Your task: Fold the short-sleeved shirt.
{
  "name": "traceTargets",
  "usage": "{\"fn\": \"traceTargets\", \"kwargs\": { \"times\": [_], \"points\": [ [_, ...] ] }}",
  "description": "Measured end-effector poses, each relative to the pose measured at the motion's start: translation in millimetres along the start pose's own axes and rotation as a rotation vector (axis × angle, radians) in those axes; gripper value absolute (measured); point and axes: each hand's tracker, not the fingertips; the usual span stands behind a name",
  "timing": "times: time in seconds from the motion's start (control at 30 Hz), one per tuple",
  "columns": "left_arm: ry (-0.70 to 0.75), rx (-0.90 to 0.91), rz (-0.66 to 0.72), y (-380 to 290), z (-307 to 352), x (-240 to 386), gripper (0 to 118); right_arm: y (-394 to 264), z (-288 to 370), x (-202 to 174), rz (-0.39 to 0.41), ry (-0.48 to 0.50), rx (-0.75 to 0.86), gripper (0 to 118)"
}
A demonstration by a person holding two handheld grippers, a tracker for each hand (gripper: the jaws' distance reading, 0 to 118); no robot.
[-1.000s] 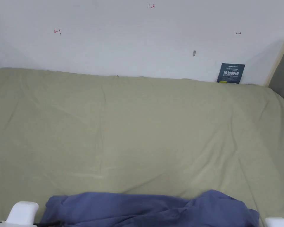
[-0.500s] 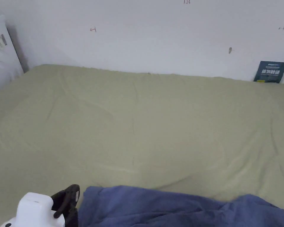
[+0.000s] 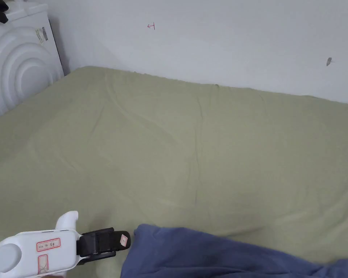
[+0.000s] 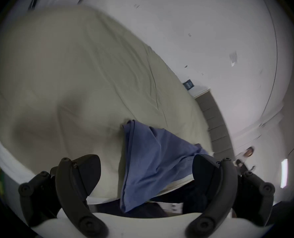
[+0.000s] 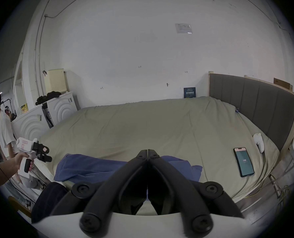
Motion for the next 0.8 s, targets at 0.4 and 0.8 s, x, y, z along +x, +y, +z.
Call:
{"fn": "traceTargets", "kwargs": {
  "times": [0.4,0.8],
  "points": [
    [-0.376,-0.076,0.241,2,-106,-57,34,17,-12,-39,0.016,-0.002,-0.036,0],
    [0.134,0.051,-0.031,41,-50,-6,3,19,-11,-46,0.006,0.047,-0.017,0]
  ]
}}
